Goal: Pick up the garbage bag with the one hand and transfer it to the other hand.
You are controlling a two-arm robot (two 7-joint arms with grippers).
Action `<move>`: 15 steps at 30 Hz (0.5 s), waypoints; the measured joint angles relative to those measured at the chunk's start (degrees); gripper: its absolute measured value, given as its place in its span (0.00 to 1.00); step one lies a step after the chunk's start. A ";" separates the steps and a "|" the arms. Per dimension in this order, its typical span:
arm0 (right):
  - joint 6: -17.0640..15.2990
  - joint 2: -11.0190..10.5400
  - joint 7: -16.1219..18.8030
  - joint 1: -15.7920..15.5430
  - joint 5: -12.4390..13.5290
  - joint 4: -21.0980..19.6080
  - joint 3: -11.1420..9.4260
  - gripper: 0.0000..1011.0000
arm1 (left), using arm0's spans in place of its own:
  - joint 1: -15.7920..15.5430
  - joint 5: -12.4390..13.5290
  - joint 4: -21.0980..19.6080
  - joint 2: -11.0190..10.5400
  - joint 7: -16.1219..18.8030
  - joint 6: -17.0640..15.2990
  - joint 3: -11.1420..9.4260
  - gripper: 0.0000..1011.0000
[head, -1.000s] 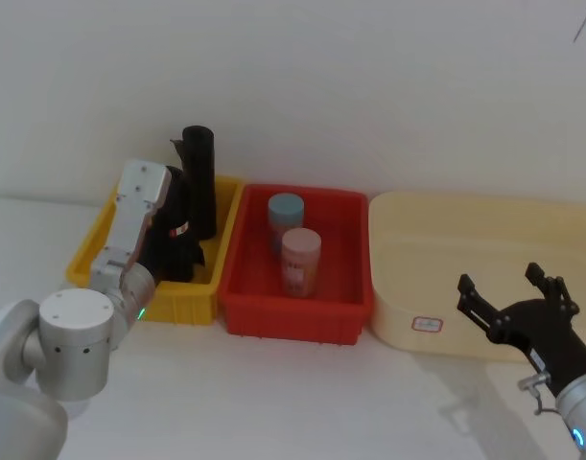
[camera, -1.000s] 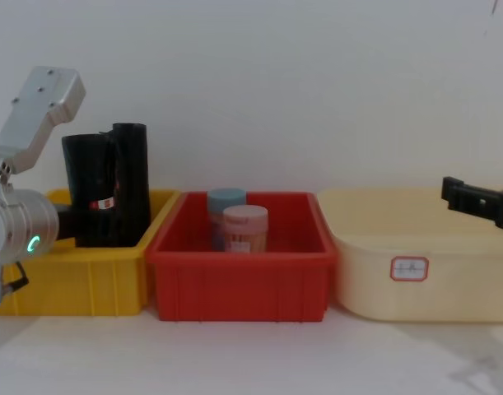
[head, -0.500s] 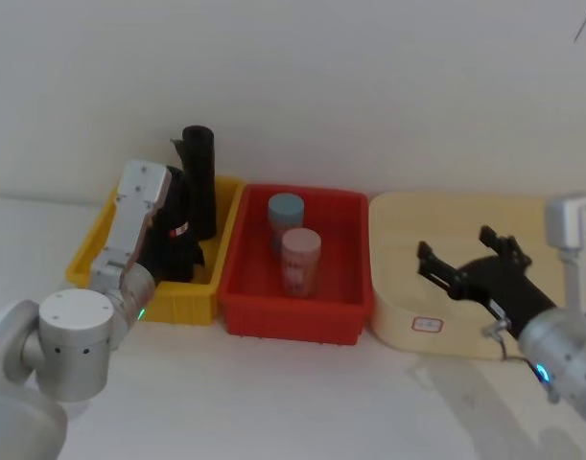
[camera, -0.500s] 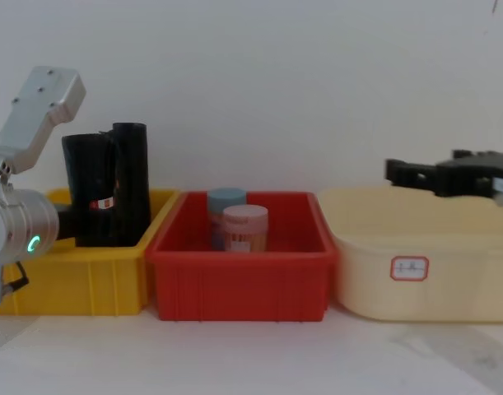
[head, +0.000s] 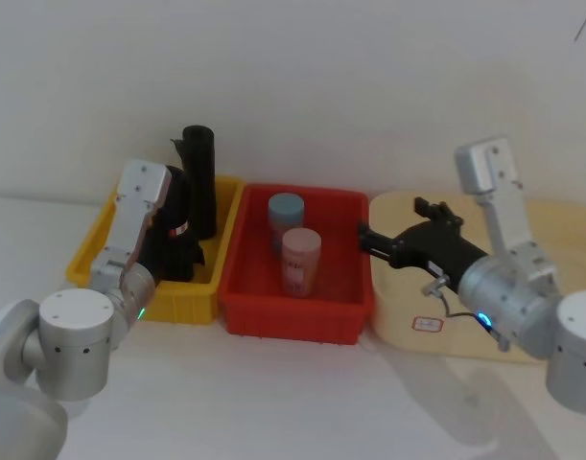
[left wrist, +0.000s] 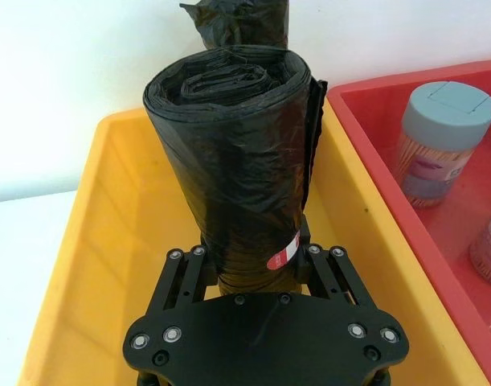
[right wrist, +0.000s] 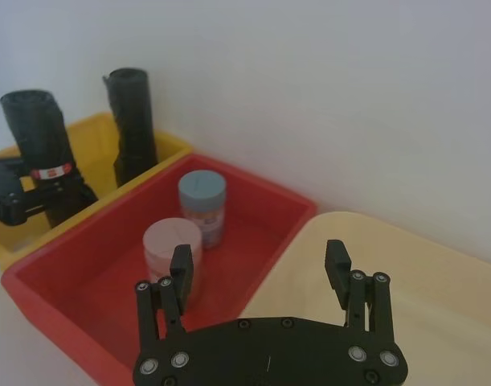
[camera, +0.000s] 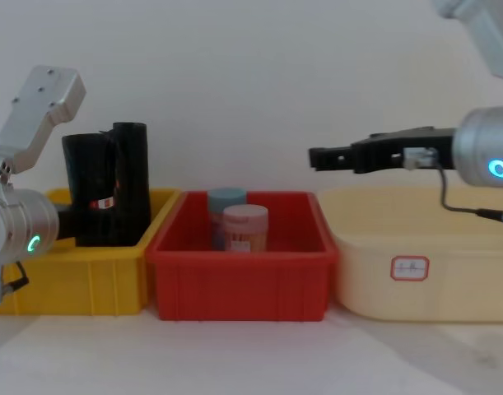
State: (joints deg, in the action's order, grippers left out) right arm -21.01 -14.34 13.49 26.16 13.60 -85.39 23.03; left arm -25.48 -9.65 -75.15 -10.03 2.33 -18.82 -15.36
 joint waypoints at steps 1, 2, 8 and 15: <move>-0.39 0.24 0.12 0.57 -0.19 0.45 0.43 0.99 | 0.00 0.00 0.00 0.00 0.00 0.00 0.00 0.48; -1.17 0.66 0.35 1.58 -0.61 1.32 1.17 0.99 | 0.00 0.00 0.00 0.00 0.00 0.00 0.00 0.48; -3.48 1.94 1.01 4.26 -1.85 4.17 3.07 0.99 | 0.00 0.00 0.00 0.00 0.00 0.00 0.00 0.48; -6.00 3.84 1.73 7.49 -3.21 8.28 5.22 0.99 | 0.00 0.00 0.00 0.00 0.00 0.00 0.00 0.48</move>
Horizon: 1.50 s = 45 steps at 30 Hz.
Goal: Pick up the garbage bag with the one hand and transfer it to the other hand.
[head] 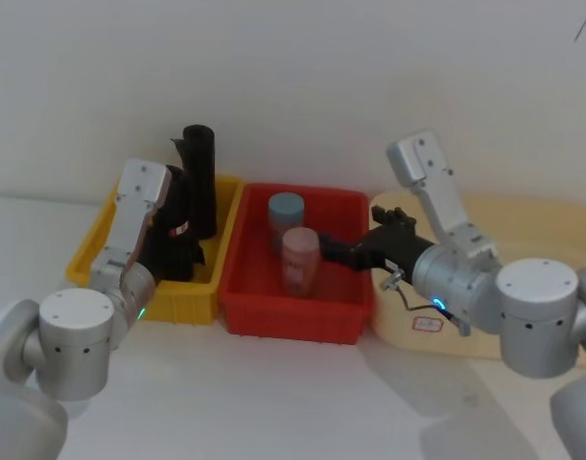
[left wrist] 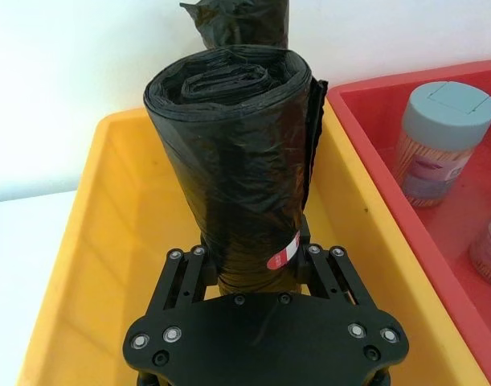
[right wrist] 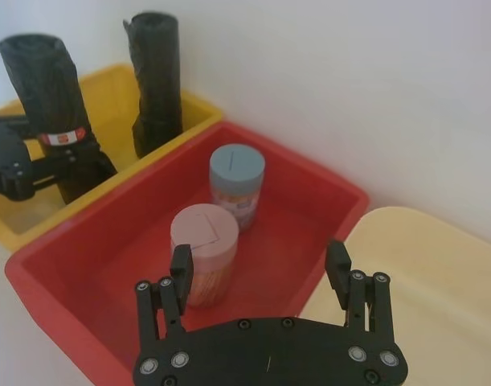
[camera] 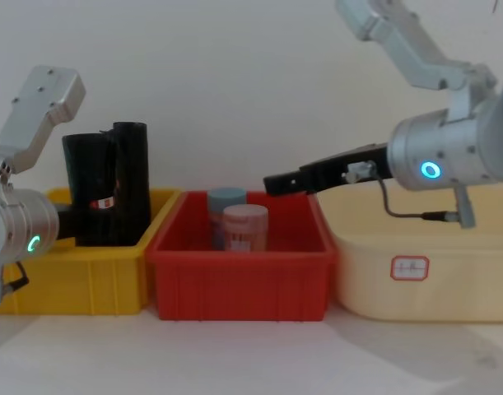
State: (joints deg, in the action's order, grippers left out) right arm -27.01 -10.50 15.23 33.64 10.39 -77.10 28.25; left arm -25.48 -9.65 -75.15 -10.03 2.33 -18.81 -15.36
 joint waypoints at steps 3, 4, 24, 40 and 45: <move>-0.65 0.56 0.20 0.81 -0.28 1.18 0.48 0.99 | 0.00 0.00 0.00 0.00 0.00 0.00 0.00 0.48; -1.06 0.91 0.33 1.30 -0.45 1.89 0.72 0.99 | 0.00 0.00 0.00 0.00 0.00 0.00 0.00 0.48; -3.32 5.05 3.27 5.13 0.10 9.18 1.27 0.99 | 0.00 0.00 0.00 0.00 0.00 -0.02 0.00 0.48; -0.20 7.79 3.74 7.42 -0.69 16.42 1.57 0.99 | 0.00 0.00 0.00 0.00 0.00 -0.02 0.00 0.48; 0.63 8.46 3.81 8.20 -0.95 18.38 1.54 0.99 | 0.00 0.00 0.00 0.00 0.00 -0.02 0.00 0.48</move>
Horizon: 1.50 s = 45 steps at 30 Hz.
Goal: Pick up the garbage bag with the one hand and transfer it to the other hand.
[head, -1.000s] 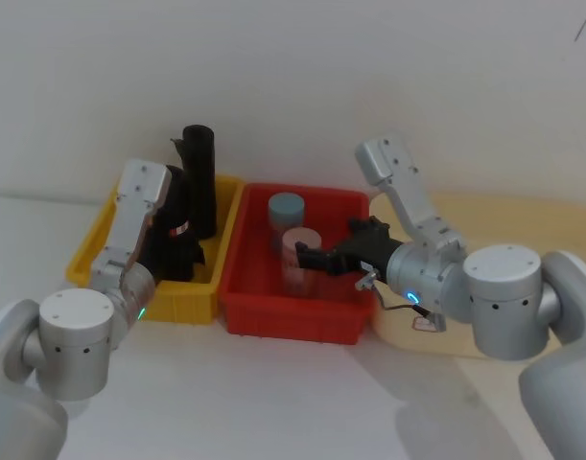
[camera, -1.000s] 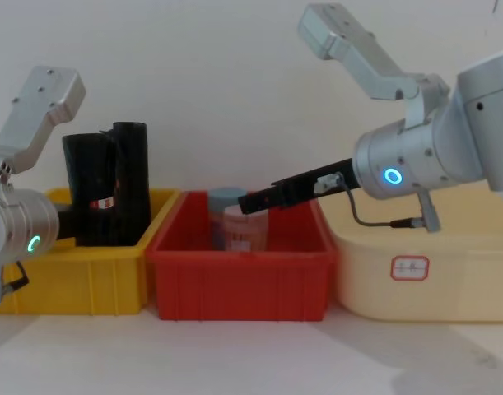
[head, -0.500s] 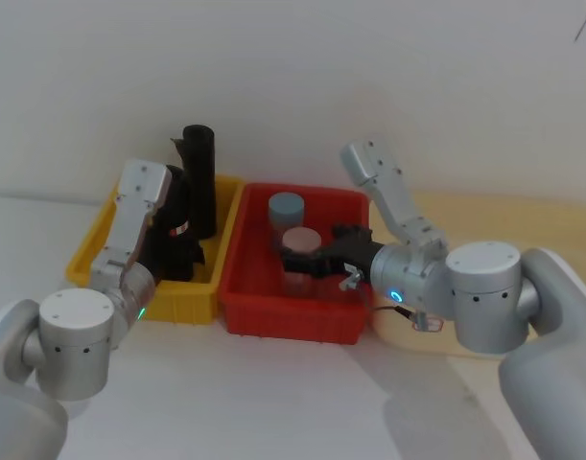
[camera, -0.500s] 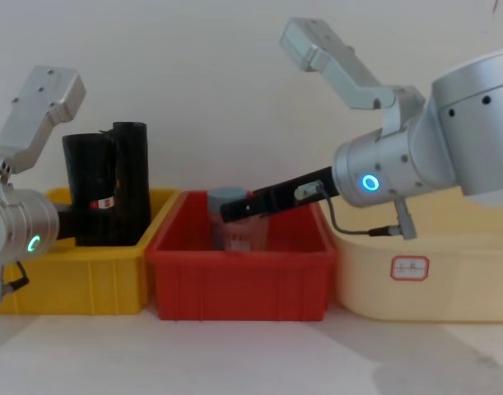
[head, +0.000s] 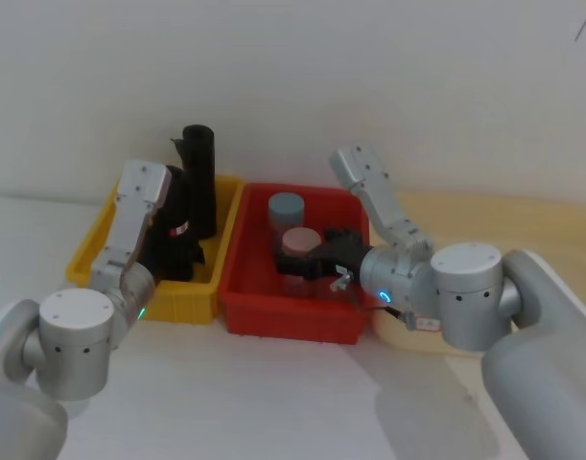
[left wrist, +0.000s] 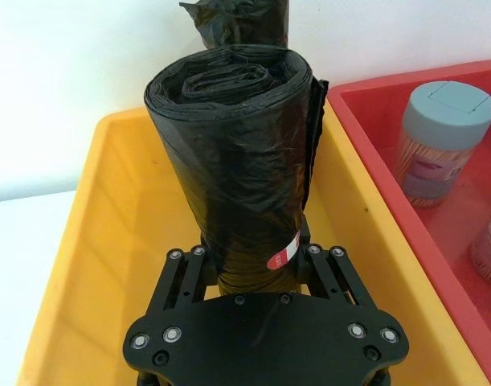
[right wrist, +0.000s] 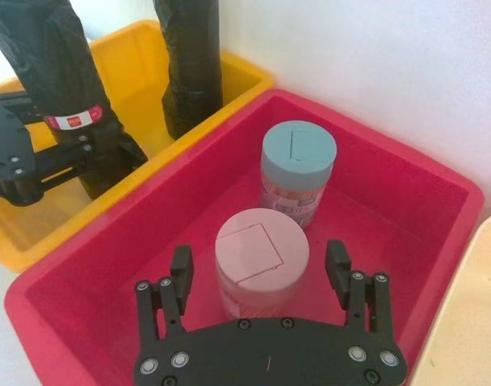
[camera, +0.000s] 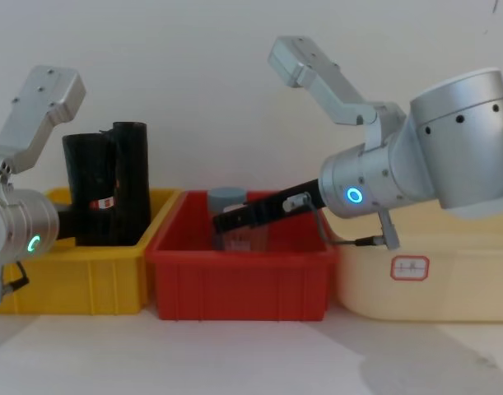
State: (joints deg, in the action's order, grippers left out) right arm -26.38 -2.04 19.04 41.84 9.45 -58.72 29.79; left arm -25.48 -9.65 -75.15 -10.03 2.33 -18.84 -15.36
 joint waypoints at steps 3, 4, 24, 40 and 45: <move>0.53 0.46 0.05 0.49 -0.17 1.25 -0.07 0.99 | 0.00 0.00 0.01 0.00 0.00 0.00 0.00 0.48; 0.70 0.57 0.07 0.59 -0.20 1.55 -0.09 0.99 | 0.00 0.00 0.00 0.00 0.00 0.00 0.00 0.48; 2.95 2.21 0.50 2.13 -0.39 6.24 -0.84 0.71 | 0.00 0.00 0.00 0.00 0.00 0.00 0.00 0.48; 3.33 2.45 0.56 2.26 -0.52 6.62 -0.99 0.66 | 0.00 0.00 0.01 0.00 0.00 0.00 0.00 0.48; 2.90 2.02 0.01 1.55 -1.10 4.03 -0.91 0.66 | 0.00 0.00 0.01 0.00 0.00 0.00 0.00 0.48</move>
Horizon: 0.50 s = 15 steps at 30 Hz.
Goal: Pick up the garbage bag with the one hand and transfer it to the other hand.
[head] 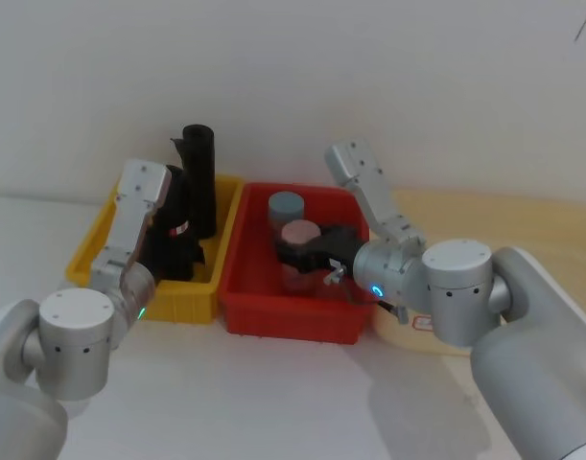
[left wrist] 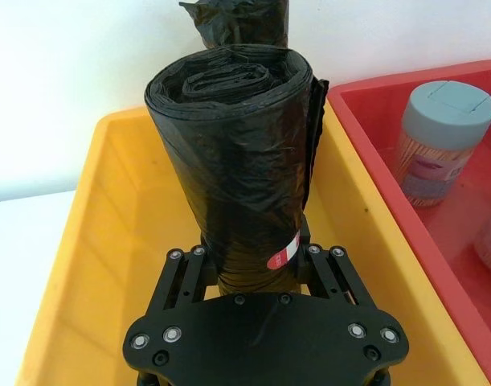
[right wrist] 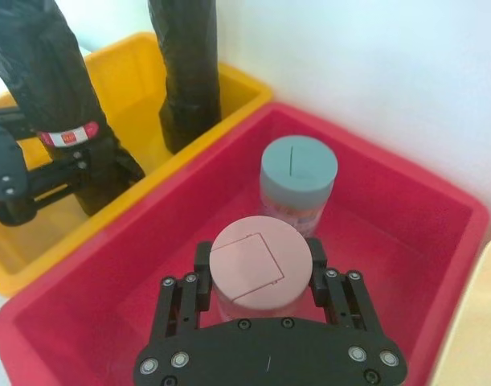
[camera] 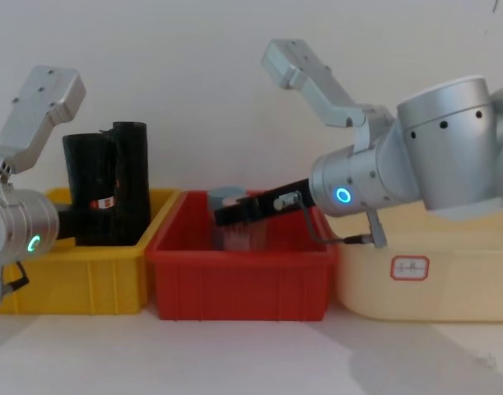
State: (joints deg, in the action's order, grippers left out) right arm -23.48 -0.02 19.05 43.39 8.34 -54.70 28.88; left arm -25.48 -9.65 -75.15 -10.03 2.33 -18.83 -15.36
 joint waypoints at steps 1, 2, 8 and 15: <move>-0.09 -0.04 -0.12 -0.11 -0.08 -0.32 0.01 0.66 | 0.00 0.00 0.00 0.00 0.00 0.00 0.00 0.48; -0.24 -0.21 -0.39 -0.33 -0.28 -1.48 0.04 0.66 | 0.00 0.00 0.00 0.00 0.00 0.00 0.00 0.48; -0.95 -0.81 -1.67 -1.01 -1.34 -5.84 0.09 0.66 | 0.00 0.00 0.00 0.00 0.00 0.00 0.00 0.48; -2.29 -1.52 -4.19 -1.43 -3.34 -11.42 0.16 0.66 | 0.00 0.00 0.00 0.00 0.00 0.00 0.00 0.48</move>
State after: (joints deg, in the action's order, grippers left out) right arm -25.77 -1.54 14.86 41.96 5.00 -66.11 29.03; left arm -25.48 -9.65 -75.15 -10.03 2.33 -18.84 -15.36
